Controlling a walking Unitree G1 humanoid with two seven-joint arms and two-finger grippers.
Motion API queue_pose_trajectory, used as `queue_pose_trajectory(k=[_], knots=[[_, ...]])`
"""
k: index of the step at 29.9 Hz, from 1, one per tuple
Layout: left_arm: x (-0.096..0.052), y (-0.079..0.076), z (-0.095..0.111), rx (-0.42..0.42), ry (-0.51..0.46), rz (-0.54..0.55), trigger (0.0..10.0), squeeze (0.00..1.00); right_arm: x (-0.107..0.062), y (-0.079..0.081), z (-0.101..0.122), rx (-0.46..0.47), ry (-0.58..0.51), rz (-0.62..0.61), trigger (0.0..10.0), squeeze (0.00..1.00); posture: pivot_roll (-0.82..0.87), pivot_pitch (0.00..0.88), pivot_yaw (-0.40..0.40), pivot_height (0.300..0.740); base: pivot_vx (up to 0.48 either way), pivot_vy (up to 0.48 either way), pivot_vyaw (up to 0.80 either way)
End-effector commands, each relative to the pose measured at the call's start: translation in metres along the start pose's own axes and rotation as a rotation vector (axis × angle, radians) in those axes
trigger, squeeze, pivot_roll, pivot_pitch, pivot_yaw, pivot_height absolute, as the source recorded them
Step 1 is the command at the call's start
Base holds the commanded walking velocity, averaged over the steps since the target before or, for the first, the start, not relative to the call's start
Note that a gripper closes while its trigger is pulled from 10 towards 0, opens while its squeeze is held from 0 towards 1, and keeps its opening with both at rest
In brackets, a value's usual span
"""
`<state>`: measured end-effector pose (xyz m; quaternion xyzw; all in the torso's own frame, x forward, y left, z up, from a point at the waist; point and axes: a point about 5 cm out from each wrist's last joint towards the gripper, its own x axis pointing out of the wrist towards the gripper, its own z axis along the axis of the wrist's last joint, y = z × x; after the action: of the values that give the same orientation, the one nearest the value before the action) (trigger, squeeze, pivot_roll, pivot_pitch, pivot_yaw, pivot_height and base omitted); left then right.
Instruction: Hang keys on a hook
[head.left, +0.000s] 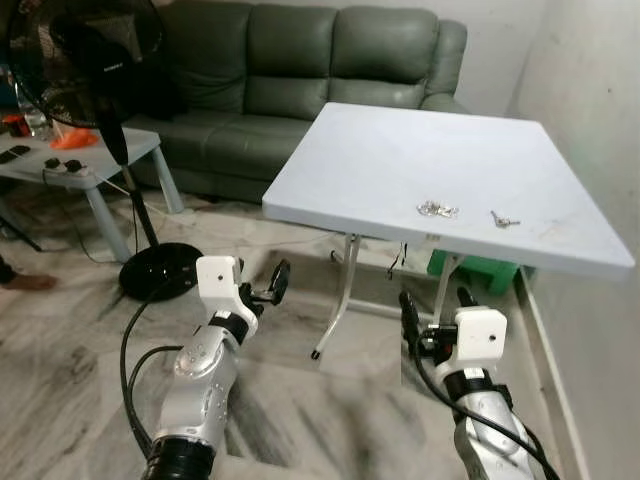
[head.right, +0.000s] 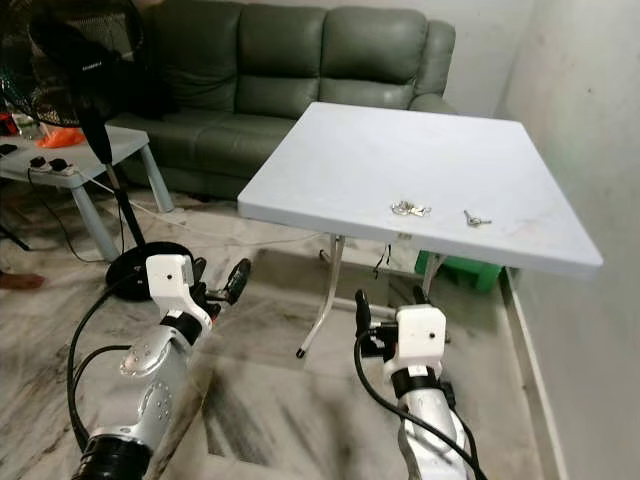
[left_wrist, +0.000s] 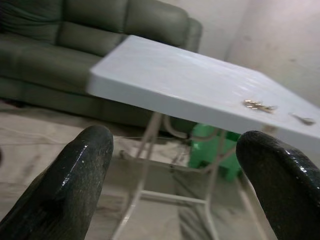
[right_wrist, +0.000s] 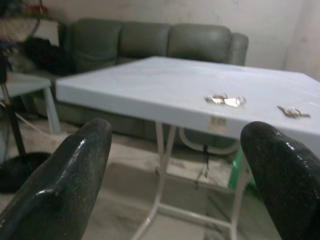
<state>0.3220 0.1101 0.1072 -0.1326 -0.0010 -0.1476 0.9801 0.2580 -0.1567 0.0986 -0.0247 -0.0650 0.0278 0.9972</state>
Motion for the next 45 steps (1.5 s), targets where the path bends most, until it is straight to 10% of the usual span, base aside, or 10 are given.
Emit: queue_pose_trajectory(k=[1, 45], knots=[[0.0009, -0.0008, 0.0014, 0.018, 0.001, -0.001, 10.0, 0.0, 0.0019, -0.0019, 0.0031, 0.005, -0.01, -0.009, 10.0, 0.0, -0.06, 0.0, -0.007, 0.74, 0.0, 0.0, 0.0], [0.0016, -0.003, 0.0013, -0.005, 0.009, -0.028, 10.0, 0.0, 0.002, -0.0007, 0.0021, 0.01, -0.004, -0.013, 10.0, 0.0, -0.07, 0.0, -0.005, 0.74, 0.323, 0.0, 0.0]])
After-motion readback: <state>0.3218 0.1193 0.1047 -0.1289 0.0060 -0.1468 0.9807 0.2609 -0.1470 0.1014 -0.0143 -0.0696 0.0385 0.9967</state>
